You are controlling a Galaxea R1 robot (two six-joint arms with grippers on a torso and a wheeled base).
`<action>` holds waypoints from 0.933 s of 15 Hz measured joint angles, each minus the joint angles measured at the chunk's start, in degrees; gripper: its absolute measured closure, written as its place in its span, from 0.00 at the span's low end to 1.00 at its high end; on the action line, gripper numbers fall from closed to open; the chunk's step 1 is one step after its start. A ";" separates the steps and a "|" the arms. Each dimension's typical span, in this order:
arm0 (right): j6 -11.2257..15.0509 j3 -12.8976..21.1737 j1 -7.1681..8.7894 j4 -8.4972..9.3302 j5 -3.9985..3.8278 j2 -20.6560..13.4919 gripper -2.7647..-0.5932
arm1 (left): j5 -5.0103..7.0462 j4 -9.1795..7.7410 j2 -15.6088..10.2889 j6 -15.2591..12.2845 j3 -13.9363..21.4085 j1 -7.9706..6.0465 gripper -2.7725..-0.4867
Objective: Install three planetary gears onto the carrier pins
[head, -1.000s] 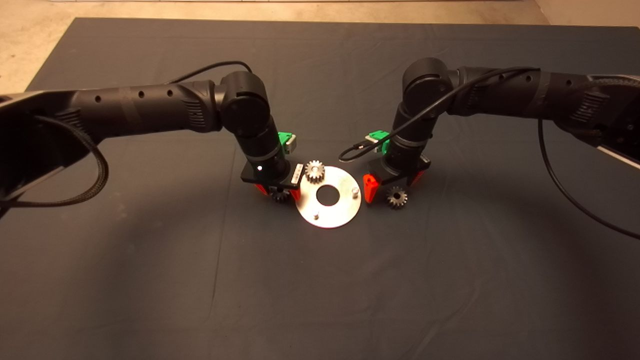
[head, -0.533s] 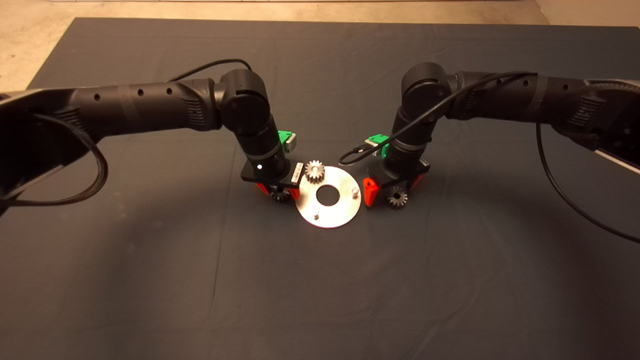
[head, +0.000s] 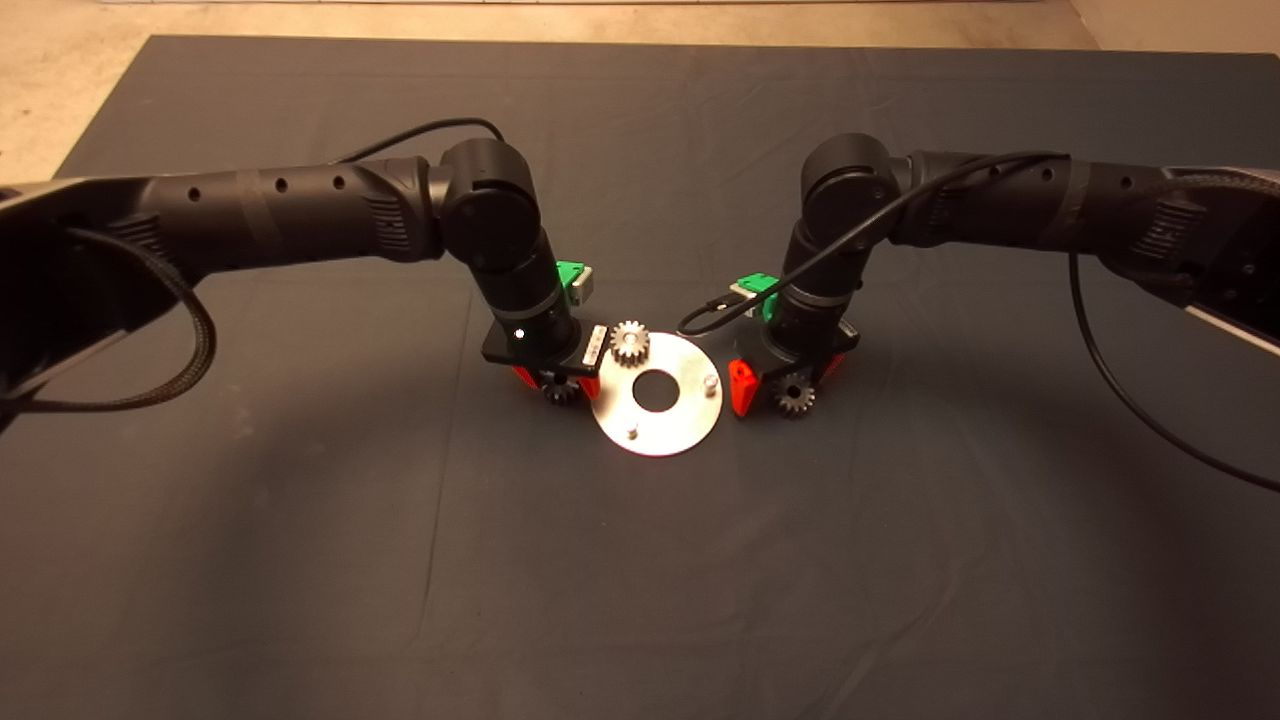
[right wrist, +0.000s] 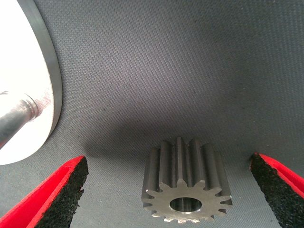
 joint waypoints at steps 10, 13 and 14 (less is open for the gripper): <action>0.00 0.00 -0.11 -0.24 -0.27 0.00 0.23 | 0.00 -0.02 -0.02 -0.06 0.00 0.00 0.62; 0.00 0.00 -0.11 -0.30 -0.35 0.00 0.24 | 0.00 -0.02 -0.02 -0.92 0.00 0.00 0.62; 0.02 0.00 -0.11 -0.30 -0.35 0.00 0.26 | 0.02 -0.04 0.03 -1.58 0.00 0.00 0.62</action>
